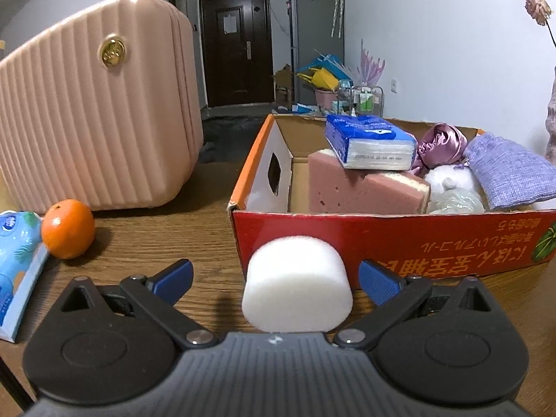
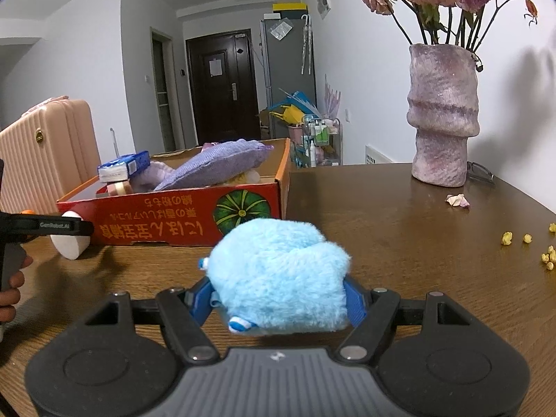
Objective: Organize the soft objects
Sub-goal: 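Close the left tool on the white foam cylinder while the right tool holds the puff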
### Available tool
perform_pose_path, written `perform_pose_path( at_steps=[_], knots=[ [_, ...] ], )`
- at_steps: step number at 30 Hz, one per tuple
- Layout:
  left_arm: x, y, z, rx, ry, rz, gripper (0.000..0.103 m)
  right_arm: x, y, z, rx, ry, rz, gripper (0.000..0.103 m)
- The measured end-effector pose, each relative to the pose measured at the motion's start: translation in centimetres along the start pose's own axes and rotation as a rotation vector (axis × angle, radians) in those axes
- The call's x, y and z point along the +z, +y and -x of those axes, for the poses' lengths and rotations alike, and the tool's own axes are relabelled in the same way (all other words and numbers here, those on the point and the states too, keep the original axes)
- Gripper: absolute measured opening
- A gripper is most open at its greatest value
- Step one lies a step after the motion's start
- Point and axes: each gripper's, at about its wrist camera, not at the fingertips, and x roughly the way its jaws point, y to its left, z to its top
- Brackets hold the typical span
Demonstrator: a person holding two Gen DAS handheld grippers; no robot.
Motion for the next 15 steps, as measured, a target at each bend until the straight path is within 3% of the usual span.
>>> perform_pose_path(
  at_steps=[15],
  knots=[
    [0.2,-0.34,-0.56,0.013,0.017,-0.031,0.103,-0.04,0.0,-0.04,0.001,0.003,-0.001,0.072]
  ],
)
